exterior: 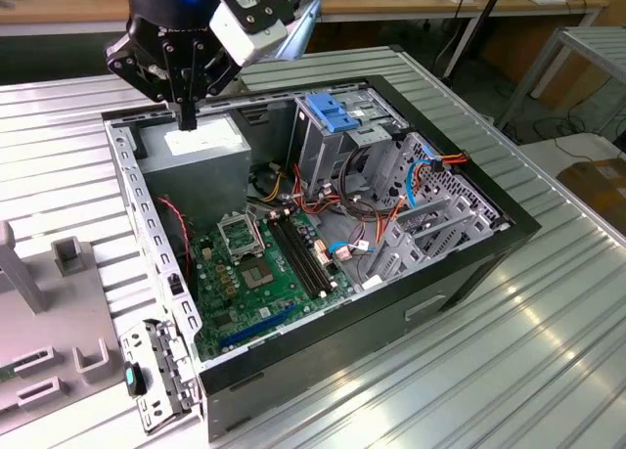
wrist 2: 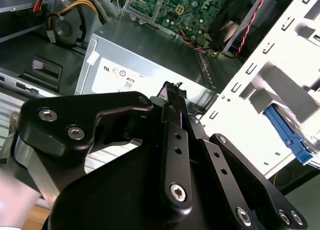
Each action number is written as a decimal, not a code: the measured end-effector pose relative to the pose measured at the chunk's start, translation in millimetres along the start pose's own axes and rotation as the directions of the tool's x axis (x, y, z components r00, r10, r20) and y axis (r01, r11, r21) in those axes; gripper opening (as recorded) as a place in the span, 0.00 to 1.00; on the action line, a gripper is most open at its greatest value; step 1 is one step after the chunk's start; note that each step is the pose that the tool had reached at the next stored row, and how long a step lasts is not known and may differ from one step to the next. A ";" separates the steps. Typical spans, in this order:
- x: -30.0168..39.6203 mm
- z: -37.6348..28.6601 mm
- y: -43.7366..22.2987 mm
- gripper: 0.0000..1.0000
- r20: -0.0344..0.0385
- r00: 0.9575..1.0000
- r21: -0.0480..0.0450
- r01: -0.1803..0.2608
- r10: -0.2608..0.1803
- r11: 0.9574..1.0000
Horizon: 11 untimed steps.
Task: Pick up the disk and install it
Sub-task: 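Reach for the disk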
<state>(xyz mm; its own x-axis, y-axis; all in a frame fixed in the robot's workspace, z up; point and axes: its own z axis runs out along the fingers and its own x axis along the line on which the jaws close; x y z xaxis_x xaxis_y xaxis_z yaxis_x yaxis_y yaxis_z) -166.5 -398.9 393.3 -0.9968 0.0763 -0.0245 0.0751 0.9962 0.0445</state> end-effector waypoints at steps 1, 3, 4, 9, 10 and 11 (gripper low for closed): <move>1.0 0.0 -0.1 0.11 0.000 1.000 0.000 0.000 0.000 1.000; 2.7 -0.1 -0.2 0.11 0.000 1.000 0.000 0.000 0.000 1.000; 3.8 -0.1 -0.3 0.11 0.000 1.000 0.000 0.000 0.000 1.000; 8.1 -0.2 -0.6 0.11 0.000 1.000 0.000 0.000 0.000 1.000; 8.8 -0.3 -0.7 0.11 0.000 1.000 0.000 0.000 0.000 1.000; 9.7 -0.3 -0.7 0.11 0.000 1.000 0.000 0.000 0.000 1.000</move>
<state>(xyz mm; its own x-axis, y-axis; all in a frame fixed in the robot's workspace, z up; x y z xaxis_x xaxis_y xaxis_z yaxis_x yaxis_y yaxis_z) -176.3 -398.9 393.3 -0.9968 0.0762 -0.0244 0.0751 0.9962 0.0444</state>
